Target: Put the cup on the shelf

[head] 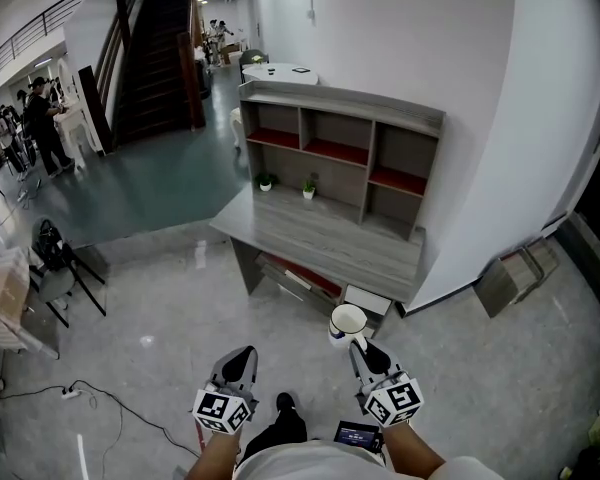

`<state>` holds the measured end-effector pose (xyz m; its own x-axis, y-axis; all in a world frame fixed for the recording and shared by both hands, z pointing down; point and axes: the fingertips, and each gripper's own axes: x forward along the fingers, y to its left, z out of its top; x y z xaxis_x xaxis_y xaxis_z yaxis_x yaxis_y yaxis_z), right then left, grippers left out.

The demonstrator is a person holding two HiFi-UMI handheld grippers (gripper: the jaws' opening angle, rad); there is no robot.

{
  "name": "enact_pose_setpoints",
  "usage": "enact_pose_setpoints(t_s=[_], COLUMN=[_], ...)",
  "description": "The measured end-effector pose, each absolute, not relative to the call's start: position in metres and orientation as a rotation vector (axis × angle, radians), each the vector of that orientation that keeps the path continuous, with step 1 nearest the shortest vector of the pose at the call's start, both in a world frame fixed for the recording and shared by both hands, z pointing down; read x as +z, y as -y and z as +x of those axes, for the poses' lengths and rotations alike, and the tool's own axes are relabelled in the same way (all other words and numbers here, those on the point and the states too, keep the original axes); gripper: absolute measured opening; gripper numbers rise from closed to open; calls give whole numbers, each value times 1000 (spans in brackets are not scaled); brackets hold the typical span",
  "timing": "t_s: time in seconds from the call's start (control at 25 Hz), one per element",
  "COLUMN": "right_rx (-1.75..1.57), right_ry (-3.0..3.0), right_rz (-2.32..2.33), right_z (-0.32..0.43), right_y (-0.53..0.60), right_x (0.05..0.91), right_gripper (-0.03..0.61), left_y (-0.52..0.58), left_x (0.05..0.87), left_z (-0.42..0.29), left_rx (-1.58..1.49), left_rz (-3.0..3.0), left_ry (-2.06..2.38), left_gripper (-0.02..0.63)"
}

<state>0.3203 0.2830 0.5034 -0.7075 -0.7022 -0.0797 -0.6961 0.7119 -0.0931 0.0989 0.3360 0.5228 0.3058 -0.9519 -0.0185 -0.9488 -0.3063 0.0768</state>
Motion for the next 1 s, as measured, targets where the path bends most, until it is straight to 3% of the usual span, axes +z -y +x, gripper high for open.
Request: enact_pose_setpoints(t_s=[0.52,1.0], right_rx=[-58,-25], right_ry=[-2809,-2808], right_rz=[-1157,-1156], right_z=[281,199], right_y=[-180,-65], right_x=[499,483], right_gripper=[78,78], left_y=[-231,-117], left_x=[511,512], left_z=[63,-21], left_rx=[-189,-136], left_rz=[2508,2523], left_ry=[1809,1814], left_gripper=[9,8])
